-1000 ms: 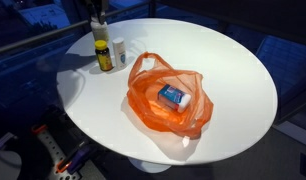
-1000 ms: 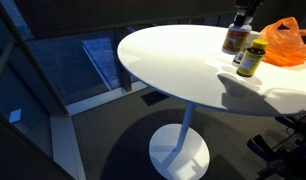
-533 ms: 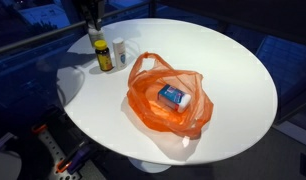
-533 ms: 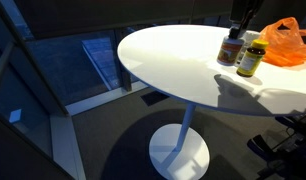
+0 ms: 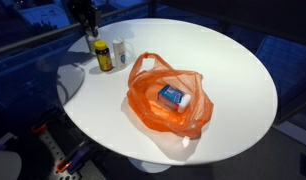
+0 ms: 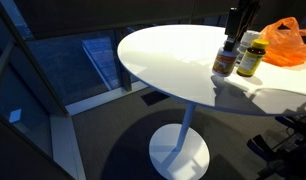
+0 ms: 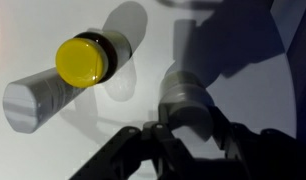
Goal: Remove the white and orange container from the orange plastic bag and put it on the table
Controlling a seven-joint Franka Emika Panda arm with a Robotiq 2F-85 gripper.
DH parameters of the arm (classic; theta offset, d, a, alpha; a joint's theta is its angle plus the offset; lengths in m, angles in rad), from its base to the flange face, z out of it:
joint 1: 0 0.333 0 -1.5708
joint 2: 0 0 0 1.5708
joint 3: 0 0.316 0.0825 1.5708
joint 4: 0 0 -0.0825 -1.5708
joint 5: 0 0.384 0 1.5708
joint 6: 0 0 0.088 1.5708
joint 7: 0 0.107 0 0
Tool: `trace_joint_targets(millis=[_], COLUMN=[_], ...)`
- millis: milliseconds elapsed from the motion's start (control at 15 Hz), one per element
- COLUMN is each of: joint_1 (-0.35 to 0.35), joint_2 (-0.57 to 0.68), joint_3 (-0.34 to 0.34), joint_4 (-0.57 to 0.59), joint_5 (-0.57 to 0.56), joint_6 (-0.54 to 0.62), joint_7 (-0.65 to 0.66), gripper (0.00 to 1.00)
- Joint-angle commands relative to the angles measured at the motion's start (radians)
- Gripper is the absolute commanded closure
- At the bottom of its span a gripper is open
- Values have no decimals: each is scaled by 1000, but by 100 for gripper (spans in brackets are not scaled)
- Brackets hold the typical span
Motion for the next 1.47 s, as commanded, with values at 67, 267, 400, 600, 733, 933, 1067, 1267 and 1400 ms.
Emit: trace_joint_targets(millis=[67,267,400,600,733,933,1067,1267,1400], joint_1=[1,2,4,4,1,-7,-17,-37,-54], joint_2=[13,15,5,-6,-12,-22,-37,-69,-98], joint_3=[1,1,2,2,-1,-11,-22,-43,-58], joint_4=[-12,-10,-4,16,34,71,94,116,128], joint_5=[-5,-4,1,6,17,44,54,50,44], joint_6=[32,22,4,-28,-52,-119,-168,-228,-273], joint_7=[1,-2,-8,-2,7,3,6,8,5], gripper=[69,28,20,0,0,0,0,0,0])
